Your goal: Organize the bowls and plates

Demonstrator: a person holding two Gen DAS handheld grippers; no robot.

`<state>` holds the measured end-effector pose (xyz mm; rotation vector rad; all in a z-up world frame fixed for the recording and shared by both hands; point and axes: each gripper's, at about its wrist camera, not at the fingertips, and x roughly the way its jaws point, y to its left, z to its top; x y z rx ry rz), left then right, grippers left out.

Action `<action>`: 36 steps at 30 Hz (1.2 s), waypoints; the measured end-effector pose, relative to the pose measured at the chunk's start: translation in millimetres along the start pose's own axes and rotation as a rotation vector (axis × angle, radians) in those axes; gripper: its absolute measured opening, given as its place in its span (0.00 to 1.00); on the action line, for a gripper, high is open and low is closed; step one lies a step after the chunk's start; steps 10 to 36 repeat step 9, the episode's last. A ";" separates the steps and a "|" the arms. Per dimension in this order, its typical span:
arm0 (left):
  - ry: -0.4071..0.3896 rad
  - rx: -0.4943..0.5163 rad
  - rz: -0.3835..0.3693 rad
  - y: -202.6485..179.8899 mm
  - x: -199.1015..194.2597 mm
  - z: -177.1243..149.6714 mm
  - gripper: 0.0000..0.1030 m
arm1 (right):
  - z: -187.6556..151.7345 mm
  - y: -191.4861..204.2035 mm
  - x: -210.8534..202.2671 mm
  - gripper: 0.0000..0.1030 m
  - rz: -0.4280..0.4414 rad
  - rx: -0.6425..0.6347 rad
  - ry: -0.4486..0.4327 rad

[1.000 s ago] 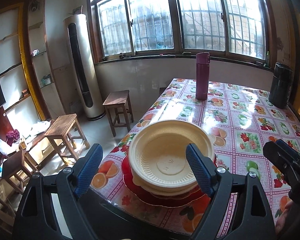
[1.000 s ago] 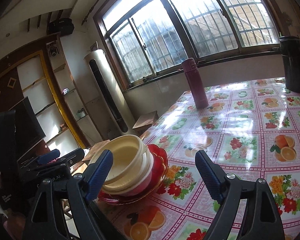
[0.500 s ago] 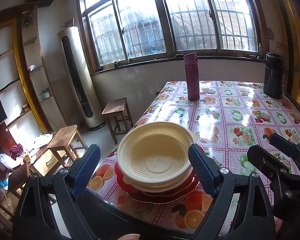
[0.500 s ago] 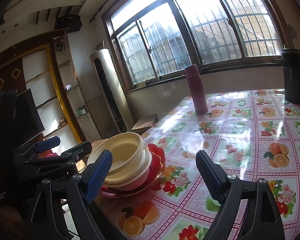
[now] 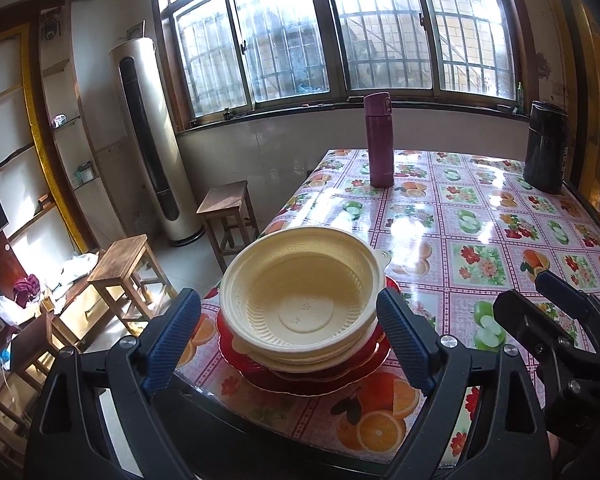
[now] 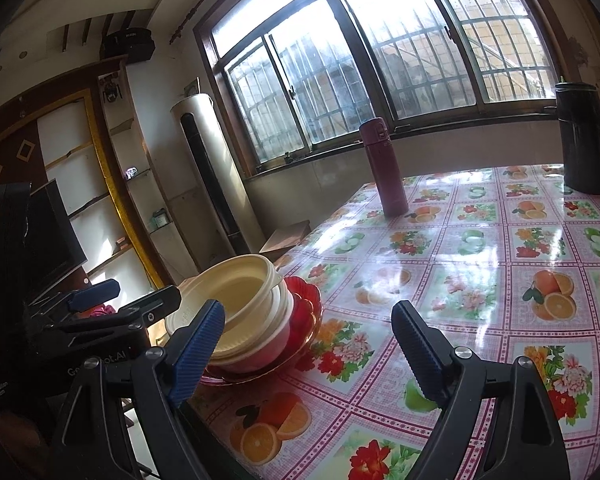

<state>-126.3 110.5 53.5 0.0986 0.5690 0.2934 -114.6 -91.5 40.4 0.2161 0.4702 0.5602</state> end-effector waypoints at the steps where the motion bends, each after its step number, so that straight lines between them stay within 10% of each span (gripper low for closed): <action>1: -0.001 0.001 0.000 -0.1 -0.1 -0.1 0.88 | 0.0 0.1 0.2 0.85 0.000 -0.002 0.001; 36: -0.002 0.005 -0.015 -2.1 -0.4 0.6 0.88 | -2.1 -1.0 3.4 0.85 -0.006 0.005 0.005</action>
